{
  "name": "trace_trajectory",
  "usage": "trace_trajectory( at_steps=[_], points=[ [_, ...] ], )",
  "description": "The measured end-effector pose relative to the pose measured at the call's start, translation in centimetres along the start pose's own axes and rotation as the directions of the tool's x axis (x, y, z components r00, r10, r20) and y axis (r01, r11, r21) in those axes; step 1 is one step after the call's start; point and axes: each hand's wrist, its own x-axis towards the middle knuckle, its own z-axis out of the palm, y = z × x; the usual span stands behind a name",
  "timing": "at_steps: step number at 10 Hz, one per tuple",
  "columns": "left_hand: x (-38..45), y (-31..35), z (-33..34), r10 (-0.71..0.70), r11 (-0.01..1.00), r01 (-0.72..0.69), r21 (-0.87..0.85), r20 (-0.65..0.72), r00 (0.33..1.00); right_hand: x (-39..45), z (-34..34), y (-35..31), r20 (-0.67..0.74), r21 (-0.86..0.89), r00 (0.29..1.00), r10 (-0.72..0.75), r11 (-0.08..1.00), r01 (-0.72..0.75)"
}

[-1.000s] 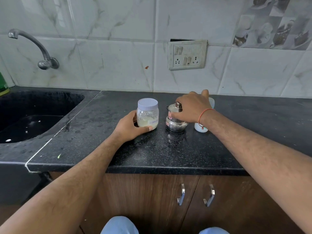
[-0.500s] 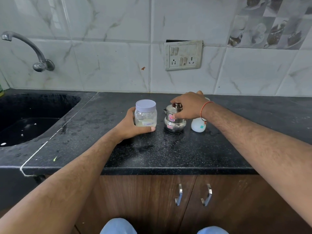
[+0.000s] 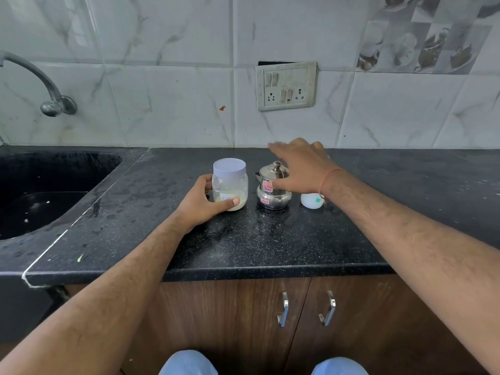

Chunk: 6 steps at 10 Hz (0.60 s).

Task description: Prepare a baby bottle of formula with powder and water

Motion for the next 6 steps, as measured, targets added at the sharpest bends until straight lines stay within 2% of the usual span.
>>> trace_trajectory(
  at_steps=[1,2,3,4,5,6],
  points=[
    [0.1,-0.3,0.0,0.006,1.000,-0.005,-0.005,0.002,1.000,-3.8,1.3,1.3,-0.475,0.266,0.843,0.253,0.954,-0.136],
    [0.2,-0.4,0.1,0.008,1.000,-0.008,0.004,-0.012,1.000,-7.0,5.5,3.3,-0.422,0.638,0.656,0.625,0.719,-0.275],
    [0.2,-0.5,0.0,0.003,1.000,-0.003,0.007,-0.017,1.000,-8.4,8.8,4.6,-0.034,0.778,0.721,0.692,0.471,-0.415],
    [0.0,-0.4,0.1,-0.005,1.000,0.005,0.012,-0.010,1.000,-8.3,9.5,4.8,0.089,0.787,0.782,0.617,0.438,-0.435],
    [0.2,-0.7,0.1,0.000,1.000,0.000,0.016,-0.029,1.000,-7.7,9.9,4.9,0.093,0.754,0.821,0.563,0.499,-0.427],
    [-0.4,0.0,0.1,0.025,0.999,-0.025,0.023,-0.035,0.999,-7.7,9.8,4.8,0.075,0.731,0.825,0.561,0.532,-0.428]
  ],
)
